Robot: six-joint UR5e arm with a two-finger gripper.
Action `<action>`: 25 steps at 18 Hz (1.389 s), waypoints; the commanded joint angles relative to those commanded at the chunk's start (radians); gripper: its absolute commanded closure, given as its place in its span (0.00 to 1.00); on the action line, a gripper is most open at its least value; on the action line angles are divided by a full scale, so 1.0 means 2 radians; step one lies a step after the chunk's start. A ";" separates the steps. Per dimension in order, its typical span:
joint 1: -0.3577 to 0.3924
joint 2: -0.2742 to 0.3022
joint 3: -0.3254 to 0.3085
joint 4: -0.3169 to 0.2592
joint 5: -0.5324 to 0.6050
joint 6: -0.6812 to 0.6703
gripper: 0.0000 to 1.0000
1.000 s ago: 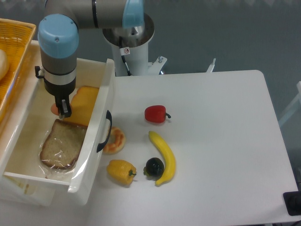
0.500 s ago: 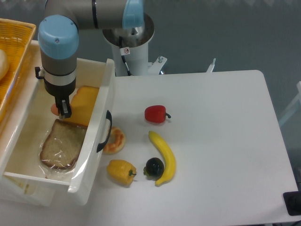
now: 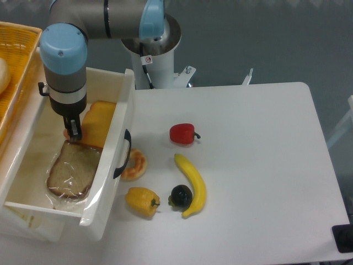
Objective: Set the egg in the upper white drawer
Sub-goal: 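Open the gripper to release the egg inside the drawer, then raise the open gripper up out of the drawer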
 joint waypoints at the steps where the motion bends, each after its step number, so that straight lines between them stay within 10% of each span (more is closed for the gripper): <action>1: 0.000 0.001 0.000 0.000 0.000 0.001 0.39; 11: 0.005 0.006 0.008 0.002 -0.002 0.002 0.01; 25: 0.044 0.080 0.010 0.030 0.003 -0.115 0.00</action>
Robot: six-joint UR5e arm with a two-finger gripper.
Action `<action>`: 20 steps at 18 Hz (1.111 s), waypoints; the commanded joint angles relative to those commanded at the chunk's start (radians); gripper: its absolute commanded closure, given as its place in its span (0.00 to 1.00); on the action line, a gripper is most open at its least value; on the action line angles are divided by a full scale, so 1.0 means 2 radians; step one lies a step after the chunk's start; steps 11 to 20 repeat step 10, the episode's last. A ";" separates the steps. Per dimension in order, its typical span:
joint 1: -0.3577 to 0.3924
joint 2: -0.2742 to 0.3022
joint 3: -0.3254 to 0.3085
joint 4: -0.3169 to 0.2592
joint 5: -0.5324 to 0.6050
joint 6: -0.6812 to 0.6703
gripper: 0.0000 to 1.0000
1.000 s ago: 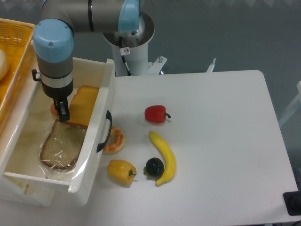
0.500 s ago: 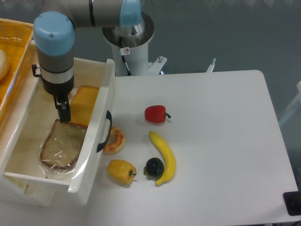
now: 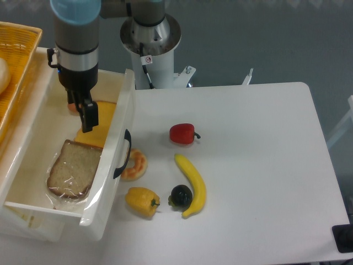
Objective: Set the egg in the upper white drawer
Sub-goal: 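Raise the open gripper up out of the drawer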
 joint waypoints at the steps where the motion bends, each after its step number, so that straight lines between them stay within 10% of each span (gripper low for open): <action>1: 0.002 0.001 0.000 0.000 0.002 -0.003 0.00; 10: 0.093 0.004 0.005 0.025 0.016 0.011 0.00; 20: 0.093 0.004 0.005 0.025 0.016 0.011 0.00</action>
